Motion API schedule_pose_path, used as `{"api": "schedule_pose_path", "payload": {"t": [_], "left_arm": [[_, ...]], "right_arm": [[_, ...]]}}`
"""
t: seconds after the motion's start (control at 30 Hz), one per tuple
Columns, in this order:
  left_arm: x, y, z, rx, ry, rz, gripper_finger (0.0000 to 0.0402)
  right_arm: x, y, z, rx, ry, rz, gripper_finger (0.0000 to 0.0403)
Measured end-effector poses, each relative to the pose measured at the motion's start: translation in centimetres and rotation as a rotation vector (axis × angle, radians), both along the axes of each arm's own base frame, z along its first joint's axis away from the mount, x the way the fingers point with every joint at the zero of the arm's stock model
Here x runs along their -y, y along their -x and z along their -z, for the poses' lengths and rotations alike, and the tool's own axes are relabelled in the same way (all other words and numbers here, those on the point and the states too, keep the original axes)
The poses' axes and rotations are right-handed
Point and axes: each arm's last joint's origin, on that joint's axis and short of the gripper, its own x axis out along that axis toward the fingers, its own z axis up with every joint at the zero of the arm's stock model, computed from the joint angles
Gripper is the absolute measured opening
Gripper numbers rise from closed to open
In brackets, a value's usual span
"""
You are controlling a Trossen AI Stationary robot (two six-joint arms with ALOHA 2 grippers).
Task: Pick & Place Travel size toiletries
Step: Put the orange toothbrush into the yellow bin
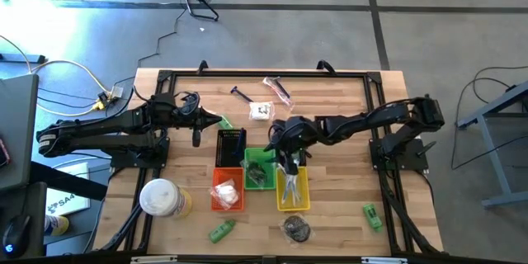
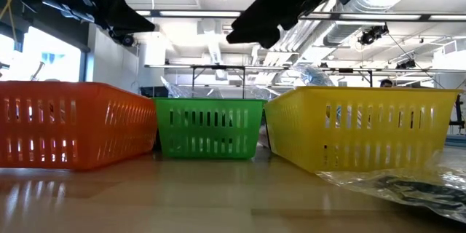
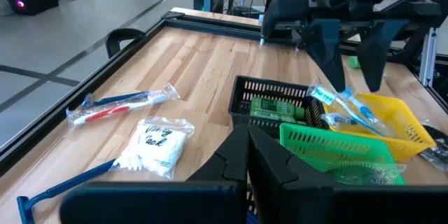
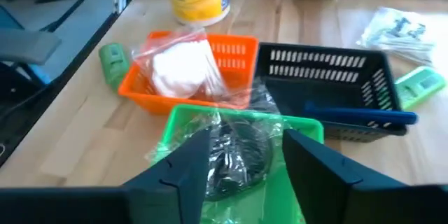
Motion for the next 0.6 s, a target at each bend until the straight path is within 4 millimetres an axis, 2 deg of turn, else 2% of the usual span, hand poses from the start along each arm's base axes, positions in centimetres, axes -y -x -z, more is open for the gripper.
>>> {"api": "schedule_pose_path", "payload": {"t": [0.37,0.6], "left_arm": [[0.0,0.1,0.3,-0.027,0.008,0.0,0.0],[0.0,0.1,0.3,-0.032,0.01,-0.002,0.0]], "right_arm": [[2.0,3.0,-2.6,-0.069,0.102,0.134,0.0046],[3.2,5.0,-4.5,-0.067,0.145,0.153,0.0005]]}}
